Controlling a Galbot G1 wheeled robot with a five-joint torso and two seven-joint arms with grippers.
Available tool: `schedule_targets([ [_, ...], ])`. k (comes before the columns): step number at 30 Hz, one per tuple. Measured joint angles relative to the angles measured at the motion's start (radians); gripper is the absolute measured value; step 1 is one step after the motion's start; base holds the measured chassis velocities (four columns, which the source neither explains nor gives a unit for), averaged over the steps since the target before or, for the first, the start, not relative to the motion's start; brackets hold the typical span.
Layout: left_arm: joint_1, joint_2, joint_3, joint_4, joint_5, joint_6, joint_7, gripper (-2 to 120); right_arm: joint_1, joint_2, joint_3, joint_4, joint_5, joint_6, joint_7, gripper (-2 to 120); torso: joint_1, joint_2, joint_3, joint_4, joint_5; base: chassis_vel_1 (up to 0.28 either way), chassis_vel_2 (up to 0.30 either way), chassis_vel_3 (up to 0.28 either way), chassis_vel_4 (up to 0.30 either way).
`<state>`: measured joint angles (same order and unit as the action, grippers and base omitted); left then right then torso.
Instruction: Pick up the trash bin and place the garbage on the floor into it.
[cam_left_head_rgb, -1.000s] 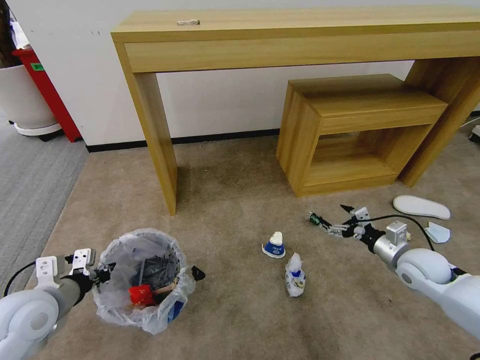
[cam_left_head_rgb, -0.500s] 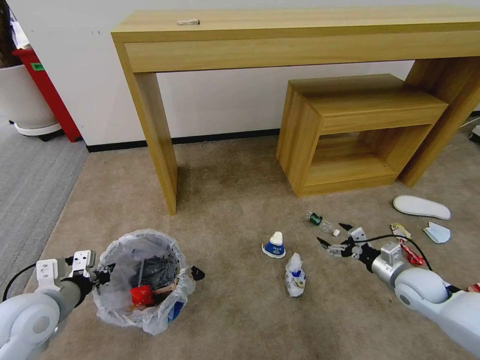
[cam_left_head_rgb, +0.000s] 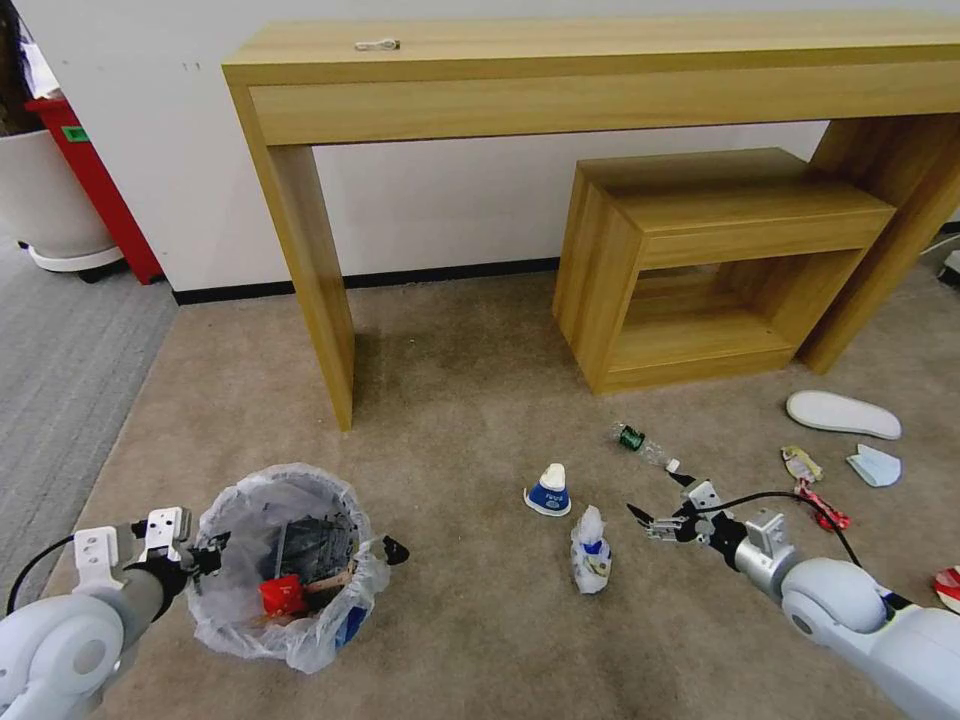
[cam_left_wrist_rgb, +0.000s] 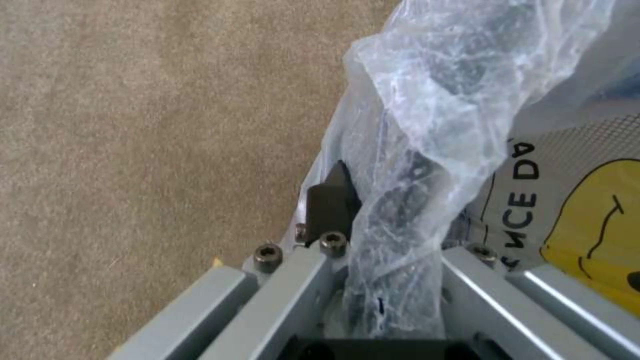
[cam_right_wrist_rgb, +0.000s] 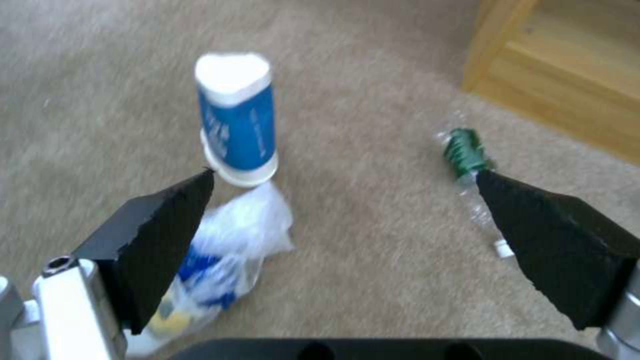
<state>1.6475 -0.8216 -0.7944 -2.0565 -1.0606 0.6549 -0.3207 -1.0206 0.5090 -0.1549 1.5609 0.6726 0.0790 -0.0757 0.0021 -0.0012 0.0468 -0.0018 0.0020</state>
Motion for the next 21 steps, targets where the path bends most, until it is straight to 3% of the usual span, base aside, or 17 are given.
schedule_targets([
  [11, -0.006, -0.018, 0.002, 0.009, 0.019, -0.001, 0.004, 0, 0.036, 0.035, -0.108, -0.071, -0.011, 0.026, -0.063, 100, 0.000, 0.000, 0.000, 0.0000, 0.0001, 0.000, 0.000, 0.000, 0.000],
  [21, -0.009, -0.023, 0.002, 0.014, 0.027, -0.003, 0.007, 0, 0.049, 0.078, -0.175, -0.092, -0.016, 0.027, -0.034, 100, 0.000, 0.000, 0.000, -0.0001, 0.0000, 0.000, 0.000, 0.000, 0.000],
])
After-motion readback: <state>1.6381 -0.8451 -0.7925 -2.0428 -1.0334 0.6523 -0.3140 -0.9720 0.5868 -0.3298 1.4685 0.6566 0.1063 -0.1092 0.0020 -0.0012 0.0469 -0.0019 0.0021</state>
